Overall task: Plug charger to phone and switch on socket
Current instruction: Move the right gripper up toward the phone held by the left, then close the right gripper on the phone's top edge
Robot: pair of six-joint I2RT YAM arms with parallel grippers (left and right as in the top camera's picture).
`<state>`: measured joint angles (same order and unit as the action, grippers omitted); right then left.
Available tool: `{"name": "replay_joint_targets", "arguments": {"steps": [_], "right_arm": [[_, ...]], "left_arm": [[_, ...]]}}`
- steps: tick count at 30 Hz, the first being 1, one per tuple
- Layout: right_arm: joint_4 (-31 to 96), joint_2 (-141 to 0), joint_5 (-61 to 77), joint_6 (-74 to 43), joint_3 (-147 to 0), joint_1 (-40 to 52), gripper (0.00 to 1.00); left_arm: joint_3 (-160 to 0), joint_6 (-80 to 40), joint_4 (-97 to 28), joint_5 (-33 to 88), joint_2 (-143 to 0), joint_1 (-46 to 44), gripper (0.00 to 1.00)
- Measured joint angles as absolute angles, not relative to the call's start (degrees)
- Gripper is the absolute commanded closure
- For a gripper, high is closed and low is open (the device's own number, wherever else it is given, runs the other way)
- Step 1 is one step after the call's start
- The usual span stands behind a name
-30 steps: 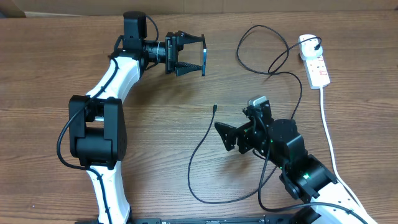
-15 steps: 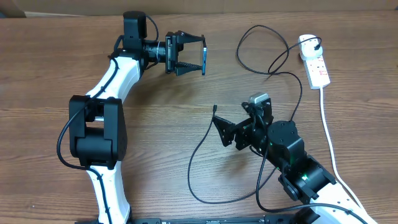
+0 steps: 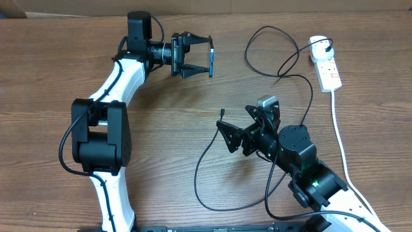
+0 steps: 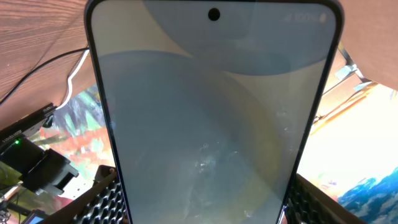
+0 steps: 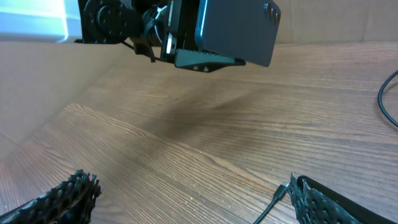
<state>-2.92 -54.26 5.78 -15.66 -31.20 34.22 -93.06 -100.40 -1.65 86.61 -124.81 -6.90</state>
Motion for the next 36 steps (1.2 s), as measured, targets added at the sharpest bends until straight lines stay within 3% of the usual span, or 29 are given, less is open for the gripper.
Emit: {"name": "replay_joint_targets", "arguments": {"steps": [12,26,36], "right_arm": [[-10.81,-59.79,4.80,-16.08,-32.60,34.24,0.00],[12.45,-80.73,-1.58,-15.11,-64.34,34.22,0.00],[10.39,-86.02,-7.07,-14.98,-67.61,34.39,0.00]], "left_arm": [[-93.06,-100.40,-1.63,86.61,-124.81,-6.92,0.43],[-93.06,-100.40,-0.82,85.84,-124.81,-7.31,0.43],[-93.06,-100.40,-0.82,85.06,-124.81,-8.67,0.43]]}}
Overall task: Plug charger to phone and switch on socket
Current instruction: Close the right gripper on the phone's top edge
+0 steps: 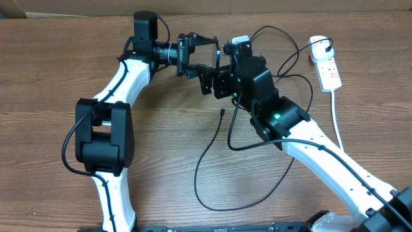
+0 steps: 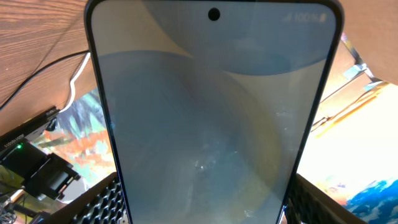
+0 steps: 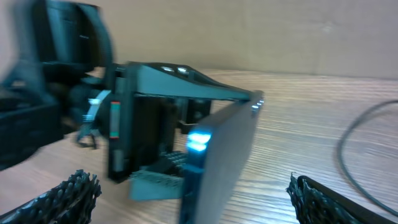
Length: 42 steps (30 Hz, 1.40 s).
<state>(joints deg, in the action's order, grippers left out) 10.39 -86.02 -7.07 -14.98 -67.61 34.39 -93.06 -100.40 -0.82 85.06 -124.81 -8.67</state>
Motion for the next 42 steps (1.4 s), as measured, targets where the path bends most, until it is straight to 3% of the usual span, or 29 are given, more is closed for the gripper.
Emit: {"name": "replay_joint_targets", "arguments": {"steps": [4,10,24,28,42], "right_arm": [[10.48,-86.91,-10.20,-14.92,-67.61,34.79,0.07],[10.41,-86.91,-12.10,-14.68,-67.61,34.98,0.30],[12.49,-86.91,-12.40,-14.76,-67.61,35.03,0.40],[13.26,-86.91,-12.27,-14.79,-67.61,35.03,0.49],[14.81,-86.91,-11.99,-14.79,-67.61,35.03,0.50]], "left_arm": [[-93.06,-100.40,-0.82,84.84,-124.81,-8.93,0.43],[-93.06,-100.40,-0.82,84.33,-124.81,-9.04,0.45],[-93.06,-100.14,-0.82,82.83,-124.81,-10.55,0.45],[-93.06,-99.24,-0.84,82.63,-124.81,-10.90,0.45],[-93.06,-94.37,-0.82,81.32,-124.81,-10.90,0.46]]}}
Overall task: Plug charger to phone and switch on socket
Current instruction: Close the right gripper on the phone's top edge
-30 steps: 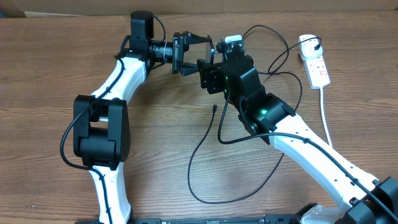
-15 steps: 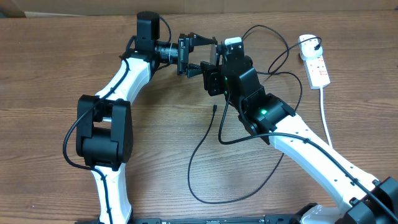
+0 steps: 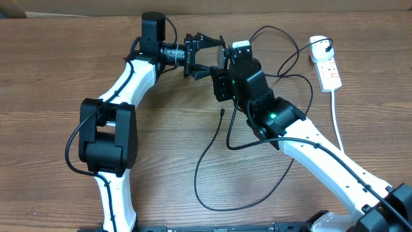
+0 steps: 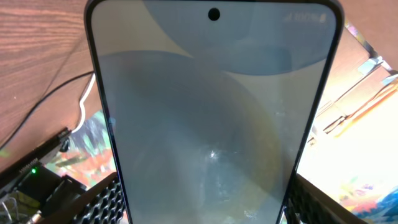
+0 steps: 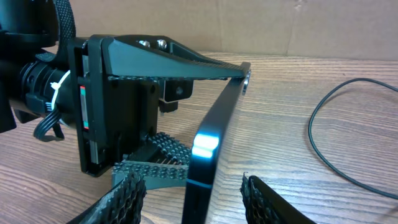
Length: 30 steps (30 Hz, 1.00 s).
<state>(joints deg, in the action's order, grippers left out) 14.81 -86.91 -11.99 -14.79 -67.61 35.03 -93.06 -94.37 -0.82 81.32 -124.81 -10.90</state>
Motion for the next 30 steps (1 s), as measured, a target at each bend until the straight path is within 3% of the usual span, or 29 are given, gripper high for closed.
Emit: {"name": "replay_joint_targets", "arguments": {"steps": [22,30], "right_arm": [[16.62,-86.91,-10.92,-14.94,-67.61,35.00,0.65],[16.93,-86.91,-10.87,-14.96,-67.61,35.00,0.65]], "left_arm": [[-93.06,-89.60,-0.86,79.85,-124.81,-11.92,0.47],[-93.06,-87.66,-0.86,79.85,-124.81,-11.92,0.46]]}}
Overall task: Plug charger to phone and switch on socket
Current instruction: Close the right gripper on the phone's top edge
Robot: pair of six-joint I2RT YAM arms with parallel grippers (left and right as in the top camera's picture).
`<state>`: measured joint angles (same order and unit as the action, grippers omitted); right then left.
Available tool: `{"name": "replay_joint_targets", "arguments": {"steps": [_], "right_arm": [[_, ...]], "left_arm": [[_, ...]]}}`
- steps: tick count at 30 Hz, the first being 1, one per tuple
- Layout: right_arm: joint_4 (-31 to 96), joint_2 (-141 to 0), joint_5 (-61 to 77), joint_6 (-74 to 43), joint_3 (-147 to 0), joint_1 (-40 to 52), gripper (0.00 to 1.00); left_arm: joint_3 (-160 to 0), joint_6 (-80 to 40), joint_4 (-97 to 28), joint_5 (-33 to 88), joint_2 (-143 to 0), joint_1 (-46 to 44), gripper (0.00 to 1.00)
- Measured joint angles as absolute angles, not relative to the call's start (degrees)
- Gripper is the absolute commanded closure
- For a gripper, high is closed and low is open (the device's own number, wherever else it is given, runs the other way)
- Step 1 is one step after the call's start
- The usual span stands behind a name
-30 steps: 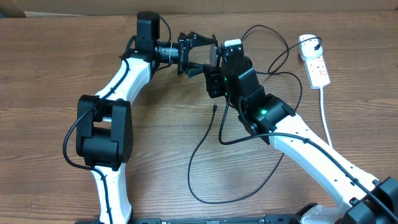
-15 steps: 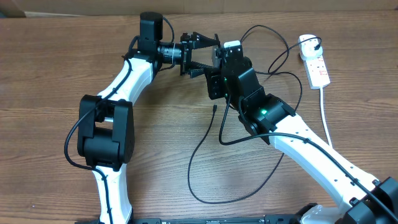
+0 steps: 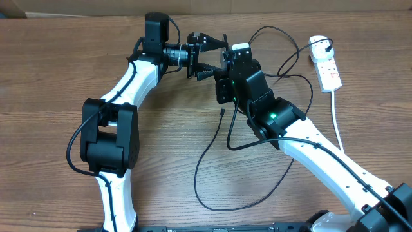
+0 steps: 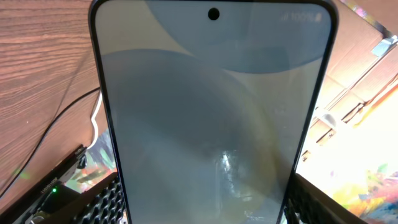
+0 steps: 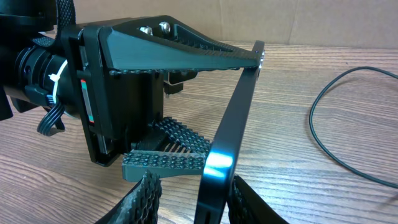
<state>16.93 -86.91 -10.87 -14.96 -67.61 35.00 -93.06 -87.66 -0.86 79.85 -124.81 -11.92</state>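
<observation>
The phone, its screen lit, fills the left wrist view; my left gripper is shut on its two long edges. It is held in the air at the table's far middle. In the right wrist view the phone stands edge-on between my right gripper's fingers. The right finger is at its edge and the left finger is a little apart. The black charger cable lies looped on the table, its free plug end below both grippers. The white socket strip lies far right.
A wooden table carries everything. The charger's plug sits in the socket strip's far end, and a white lead runs from the strip toward the front right. A cardboard wall backs the table.
My right gripper's fingers have drawn closer together around the phone's lower edge. The left gripper with the phone has shifted slightly toward the far right. The cable lies as before.
First my left gripper held the phone up at the far middle while my right gripper stood open near the table's centre by the cable end. Then the right gripper was up beside the phone, later straddling its edge, and now its fingers have narrowed around it.
</observation>
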Motion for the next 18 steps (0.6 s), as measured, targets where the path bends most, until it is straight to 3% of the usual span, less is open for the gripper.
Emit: {"name": "replay_joint_targets", "arguments": {"steps": [18], "right_arm": [[17.08,-89.36,-12.51,-14.96,-67.61,35.03,0.65]], "left_arm": [[-93.06,-85.89,-0.89,78.74,-124.81,-11.99,0.49]]}}
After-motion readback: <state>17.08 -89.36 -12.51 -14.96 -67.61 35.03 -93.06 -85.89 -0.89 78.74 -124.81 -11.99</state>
